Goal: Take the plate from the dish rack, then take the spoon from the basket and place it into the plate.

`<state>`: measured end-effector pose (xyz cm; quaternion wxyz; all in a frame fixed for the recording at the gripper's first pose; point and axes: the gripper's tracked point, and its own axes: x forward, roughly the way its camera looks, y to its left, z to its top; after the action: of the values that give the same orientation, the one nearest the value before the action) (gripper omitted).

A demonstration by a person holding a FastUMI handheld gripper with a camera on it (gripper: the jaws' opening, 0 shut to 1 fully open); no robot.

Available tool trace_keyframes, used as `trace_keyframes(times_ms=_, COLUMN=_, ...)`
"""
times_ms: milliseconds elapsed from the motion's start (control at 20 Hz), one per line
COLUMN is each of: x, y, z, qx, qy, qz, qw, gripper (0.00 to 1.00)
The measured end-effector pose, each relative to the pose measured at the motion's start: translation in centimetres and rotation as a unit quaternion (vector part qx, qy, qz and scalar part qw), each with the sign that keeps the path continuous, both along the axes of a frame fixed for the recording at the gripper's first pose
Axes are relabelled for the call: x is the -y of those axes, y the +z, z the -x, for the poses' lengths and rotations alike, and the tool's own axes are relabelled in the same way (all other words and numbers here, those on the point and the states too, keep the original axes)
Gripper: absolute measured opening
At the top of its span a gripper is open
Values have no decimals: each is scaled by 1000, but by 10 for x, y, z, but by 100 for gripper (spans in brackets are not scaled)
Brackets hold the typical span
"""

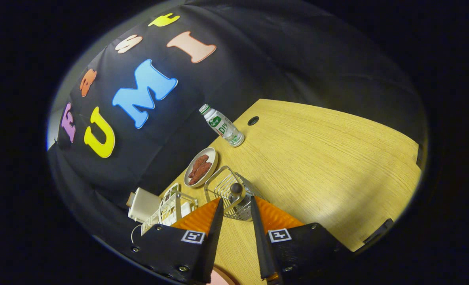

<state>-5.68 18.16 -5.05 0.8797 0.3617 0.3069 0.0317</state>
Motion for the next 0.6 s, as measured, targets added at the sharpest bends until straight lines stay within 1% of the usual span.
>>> trace_keyframes(times_ms=100, x=-6, y=-3, z=-10, qx=-3, qy=-5, qz=-3, qw=1000, gripper=44)
trace_keyframes(times_ms=200, x=-8, y=-11, z=-18, qx=-13, qy=-6, qz=0, qw=1000, gripper=36)
trace_keyframes(times_ms=250, x=-8, y=-12, z=-19, qx=-14, qy=-4, qz=-1, qw=1000, gripper=29)
trace_keyframes(times_ms=300, x=-2, y=-13, z=-20, qx=-17, qy=-13, qz=7, qw=1000, gripper=28)
trace_keyframes(times_ms=350, x=-3, y=-12, z=-23, qx=-13, qy=-15, qz=11, qw=1000, gripper=14)
trace_keyframes(times_ms=600, x=-1, y=2, z=-37, qx=8, qy=3, qz=42, qw=999, gripper=15)
